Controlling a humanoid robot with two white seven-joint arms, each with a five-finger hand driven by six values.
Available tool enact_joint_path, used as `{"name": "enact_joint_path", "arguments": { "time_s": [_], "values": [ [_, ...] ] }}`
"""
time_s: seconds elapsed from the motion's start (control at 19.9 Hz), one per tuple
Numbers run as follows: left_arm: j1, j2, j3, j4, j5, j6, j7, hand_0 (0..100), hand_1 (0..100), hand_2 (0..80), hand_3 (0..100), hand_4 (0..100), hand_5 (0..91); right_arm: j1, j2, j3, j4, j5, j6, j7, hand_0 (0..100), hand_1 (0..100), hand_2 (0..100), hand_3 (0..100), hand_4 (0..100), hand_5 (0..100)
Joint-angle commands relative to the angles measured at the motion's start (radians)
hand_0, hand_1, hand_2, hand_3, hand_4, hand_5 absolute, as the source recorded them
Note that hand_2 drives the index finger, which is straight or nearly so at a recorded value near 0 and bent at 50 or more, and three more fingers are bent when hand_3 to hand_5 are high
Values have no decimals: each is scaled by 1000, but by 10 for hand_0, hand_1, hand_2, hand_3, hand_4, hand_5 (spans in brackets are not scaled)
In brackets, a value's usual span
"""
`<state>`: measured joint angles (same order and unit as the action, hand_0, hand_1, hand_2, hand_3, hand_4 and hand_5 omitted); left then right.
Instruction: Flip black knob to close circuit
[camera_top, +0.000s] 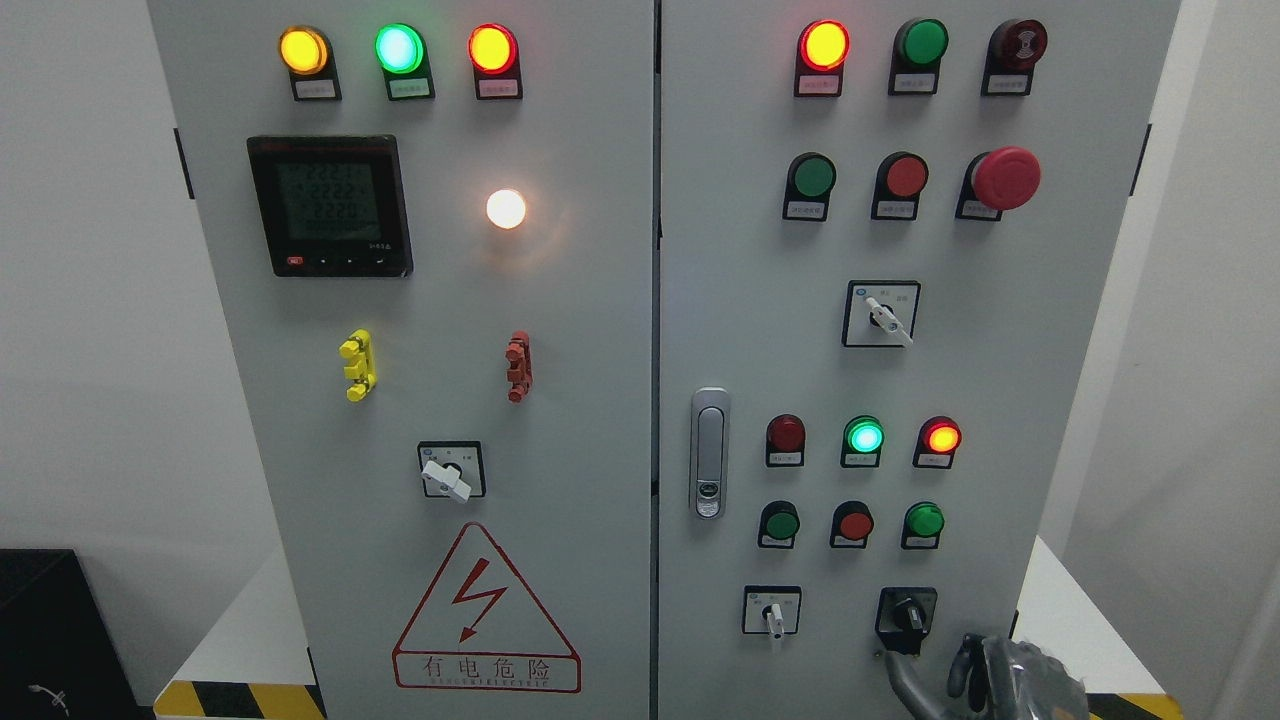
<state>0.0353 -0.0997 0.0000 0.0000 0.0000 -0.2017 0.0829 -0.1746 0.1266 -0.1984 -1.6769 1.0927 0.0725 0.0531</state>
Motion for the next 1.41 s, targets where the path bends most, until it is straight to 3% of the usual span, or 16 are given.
{"name": "enact_joint_path", "arguments": {
  "time_s": [0.0, 0.25, 0.4, 0.55, 0.75, 1.0, 1.2, 1.25, 1.36],
  "values": [
    [0, 0, -20, 21, -21, 1, 0, 120, 556, 0, 0, 0, 0, 53, 7, 40, -99, -100, 0, -16, 0, 155, 699, 893, 725, 718],
    [0, 0, -21, 21, -20, 1, 0, 120, 556, 0, 0, 0, 0, 115, 7, 73, -144, -342, -8, -39, 0, 155, 572, 831, 676, 574],
    [0, 0, -20, 21, -20, -1, 1, 120, 556, 0, 0, 0, 0, 150, 7, 74, -152, -424, -54, -64, 0, 155, 507, 801, 643, 518],
    [0, 0, -20, 21, -20, 1, 1, 120, 556, 0, 0, 0, 0, 187, 7, 79, -155, -572, -106, -65, 0, 155, 421, 713, 599, 458],
    [0, 0, -20, 21, -21, 1, 0, 120, 556, 0, 0, 0, 0, 240, 5, 99, -162, -785, -161, -65, 0, 146, 276, 541, 464, 320],
    [0, 0, -20, 21, -21, 1, 0, 120, 556, 0, 0, 0, 0, 302, 4, 115, -173, -977, -214, -62, 0, 142, 187, 367, 339, 217],
    [0, 0, -21, 21, -20, 1, 0, 120, 556, 0, 0, 0, 0, 365, 2, 126, -175, -1103, -250, -38, 0, 130, 128, 268, 223, 129],
    [0, 0, -20, 21, -20, -1, 0, 120, 556, 0, 0, 0, 0, 378, 2, 126, -175, -1132, -263, -10, 0, 130, 124, 262, 217, 125],
    [0, 0, -20, 21, -20, -1, 1, 120, 556, 0, 0, 0, 0, 408, -2, 126, -176, -1169, -292, 37, 0, 129, 81, 212, 128, 0]
  ]
}}
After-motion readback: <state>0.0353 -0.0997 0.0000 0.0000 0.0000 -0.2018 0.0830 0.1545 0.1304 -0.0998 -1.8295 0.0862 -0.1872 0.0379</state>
